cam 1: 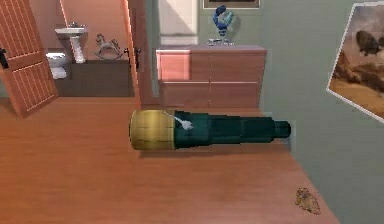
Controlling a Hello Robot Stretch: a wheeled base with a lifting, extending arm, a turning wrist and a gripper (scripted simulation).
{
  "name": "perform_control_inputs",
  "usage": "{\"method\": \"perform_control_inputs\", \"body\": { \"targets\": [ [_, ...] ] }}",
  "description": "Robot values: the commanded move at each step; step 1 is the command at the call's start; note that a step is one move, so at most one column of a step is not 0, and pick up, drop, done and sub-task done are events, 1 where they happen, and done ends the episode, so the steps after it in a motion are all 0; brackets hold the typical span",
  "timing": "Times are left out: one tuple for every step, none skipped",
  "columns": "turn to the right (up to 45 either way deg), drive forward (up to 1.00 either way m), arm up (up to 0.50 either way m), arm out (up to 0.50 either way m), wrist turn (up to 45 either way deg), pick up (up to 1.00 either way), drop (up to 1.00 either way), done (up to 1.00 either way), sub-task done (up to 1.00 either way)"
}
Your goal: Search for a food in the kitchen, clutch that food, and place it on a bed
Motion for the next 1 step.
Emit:
{"method": "perform_control_inputs", "body": {
  "targets": [
    [30.0, 0.0, 0.0, 0.0, 0.0, 0.0, 0.0, 0.0, 0.0]
  ]
}}
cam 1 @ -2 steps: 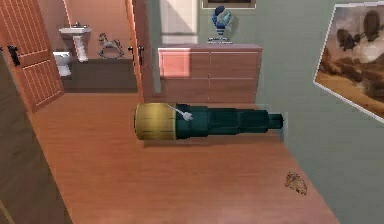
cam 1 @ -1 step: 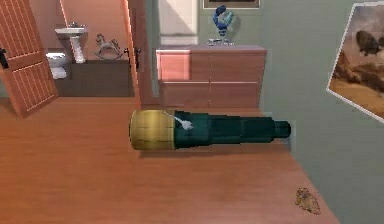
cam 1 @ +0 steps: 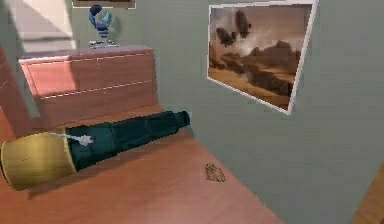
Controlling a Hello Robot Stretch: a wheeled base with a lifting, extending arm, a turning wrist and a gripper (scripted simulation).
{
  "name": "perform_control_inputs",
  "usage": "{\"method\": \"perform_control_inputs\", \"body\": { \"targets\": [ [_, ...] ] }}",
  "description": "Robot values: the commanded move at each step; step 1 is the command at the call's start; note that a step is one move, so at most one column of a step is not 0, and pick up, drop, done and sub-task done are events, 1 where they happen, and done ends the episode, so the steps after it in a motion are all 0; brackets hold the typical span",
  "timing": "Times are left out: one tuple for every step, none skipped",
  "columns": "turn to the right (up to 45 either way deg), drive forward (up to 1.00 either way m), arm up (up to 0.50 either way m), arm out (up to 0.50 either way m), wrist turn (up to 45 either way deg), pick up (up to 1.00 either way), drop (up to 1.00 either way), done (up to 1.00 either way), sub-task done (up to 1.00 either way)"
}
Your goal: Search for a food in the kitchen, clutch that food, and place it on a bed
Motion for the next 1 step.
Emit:
{"method": "perform_control_inputs", "body": {
  "targets": [
    [0.0, 0.45, 0.0, 0.0, 0.0, 0.0, 0.0, 0.0, 0.0]
  ]
}}
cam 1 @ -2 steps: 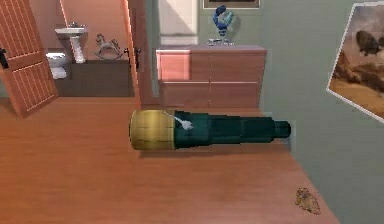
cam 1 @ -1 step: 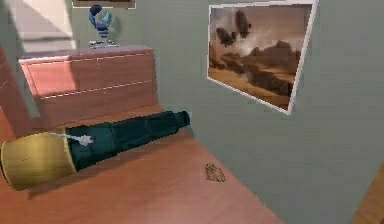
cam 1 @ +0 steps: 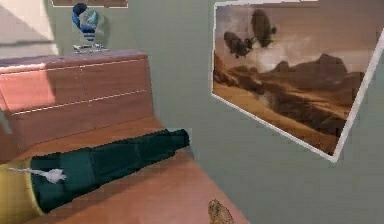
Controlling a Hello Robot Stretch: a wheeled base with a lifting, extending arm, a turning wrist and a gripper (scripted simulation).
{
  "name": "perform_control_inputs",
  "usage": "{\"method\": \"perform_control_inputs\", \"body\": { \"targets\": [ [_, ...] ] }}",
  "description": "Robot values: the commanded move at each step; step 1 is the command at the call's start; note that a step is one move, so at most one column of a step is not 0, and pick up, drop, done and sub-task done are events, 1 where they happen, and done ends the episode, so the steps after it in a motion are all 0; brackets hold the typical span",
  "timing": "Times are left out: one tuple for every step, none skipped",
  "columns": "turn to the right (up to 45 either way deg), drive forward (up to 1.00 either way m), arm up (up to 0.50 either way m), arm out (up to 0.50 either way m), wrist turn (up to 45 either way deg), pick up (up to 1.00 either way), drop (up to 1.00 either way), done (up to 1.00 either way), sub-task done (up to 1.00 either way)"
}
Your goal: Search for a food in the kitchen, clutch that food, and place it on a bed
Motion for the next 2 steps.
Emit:
{"method": "perform_control_inputs", "body": {
  "targets": [
    [-45.0, 0.0, 0.0, 0.0, 0.0, 0.0, 0.0, 0.0, 0.0],
    [-27.0, 0.0, 0.0, 0.0, 0.0, 0.0, 0.0, 0.0, 0.0]
  ]
}}
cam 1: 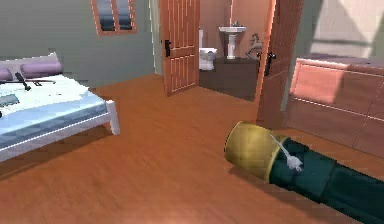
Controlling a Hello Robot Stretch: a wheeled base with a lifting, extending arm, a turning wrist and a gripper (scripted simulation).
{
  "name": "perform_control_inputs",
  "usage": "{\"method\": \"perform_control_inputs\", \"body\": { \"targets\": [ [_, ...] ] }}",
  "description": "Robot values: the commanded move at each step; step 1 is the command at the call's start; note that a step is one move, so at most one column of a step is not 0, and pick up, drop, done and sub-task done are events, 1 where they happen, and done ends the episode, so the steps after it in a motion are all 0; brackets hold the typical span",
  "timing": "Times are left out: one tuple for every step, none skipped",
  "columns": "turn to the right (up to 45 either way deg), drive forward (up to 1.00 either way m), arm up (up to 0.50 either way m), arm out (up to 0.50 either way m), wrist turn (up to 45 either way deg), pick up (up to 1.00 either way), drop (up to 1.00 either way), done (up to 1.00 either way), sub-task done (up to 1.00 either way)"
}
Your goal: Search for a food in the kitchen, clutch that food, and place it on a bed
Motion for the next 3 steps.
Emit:
{"method": "perform_control_inputs", "body": {
  "targets": [
    [0.0, 0.45, 0.0, 0.0, 0.0, 0.0, 0.0, 0.0, 0.0],
    [-12.0, 0.0, 0.0, 0.0, 0.0, 0.0, 0.0, 0.0, 0.0],
    [0.0, 1.0, 0.0, 0.0, 0.0, 0.0, 0.0, 0.0, 0.0]
  ]
}}
